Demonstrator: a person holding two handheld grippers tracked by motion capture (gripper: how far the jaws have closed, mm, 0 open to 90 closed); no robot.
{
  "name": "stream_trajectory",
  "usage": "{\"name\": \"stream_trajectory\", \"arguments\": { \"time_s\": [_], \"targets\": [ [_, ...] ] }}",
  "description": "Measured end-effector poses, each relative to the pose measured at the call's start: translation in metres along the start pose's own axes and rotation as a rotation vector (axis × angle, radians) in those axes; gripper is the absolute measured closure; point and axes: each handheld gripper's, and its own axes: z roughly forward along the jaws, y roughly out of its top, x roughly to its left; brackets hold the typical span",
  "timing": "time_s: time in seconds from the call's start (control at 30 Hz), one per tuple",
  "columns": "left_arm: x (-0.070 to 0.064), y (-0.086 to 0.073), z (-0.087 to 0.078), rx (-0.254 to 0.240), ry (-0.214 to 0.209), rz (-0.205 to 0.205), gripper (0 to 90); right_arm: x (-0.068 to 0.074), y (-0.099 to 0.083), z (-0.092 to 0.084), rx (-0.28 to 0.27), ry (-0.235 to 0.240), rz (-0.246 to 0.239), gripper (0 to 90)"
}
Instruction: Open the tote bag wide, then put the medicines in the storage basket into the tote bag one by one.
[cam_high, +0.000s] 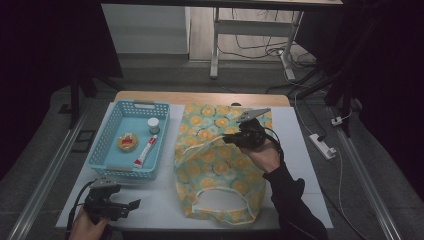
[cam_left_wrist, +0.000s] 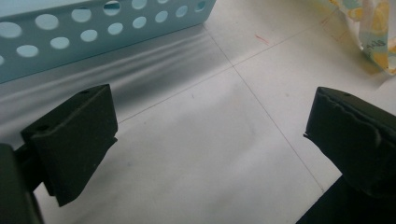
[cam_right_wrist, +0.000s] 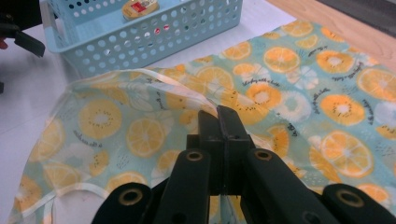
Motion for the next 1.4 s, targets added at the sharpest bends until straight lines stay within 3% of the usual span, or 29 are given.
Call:
{"name": "stream_trajectory", "arguments": {
  "time_s": [0.7,1.4],
  "targets": [
    [0.0,0.0,0.0,0.001,0.001,-0.004,2.7,-0.009,0.018,-0.008,-0.024,-0.035,0.01,90.0],
    [0.001,-0.001,-0.003,-0.028,-0.003,-0.014,0.8,-0.004,0.013,-0.002,-0.021,-0.027,0.006,90.0]
  ]
}}
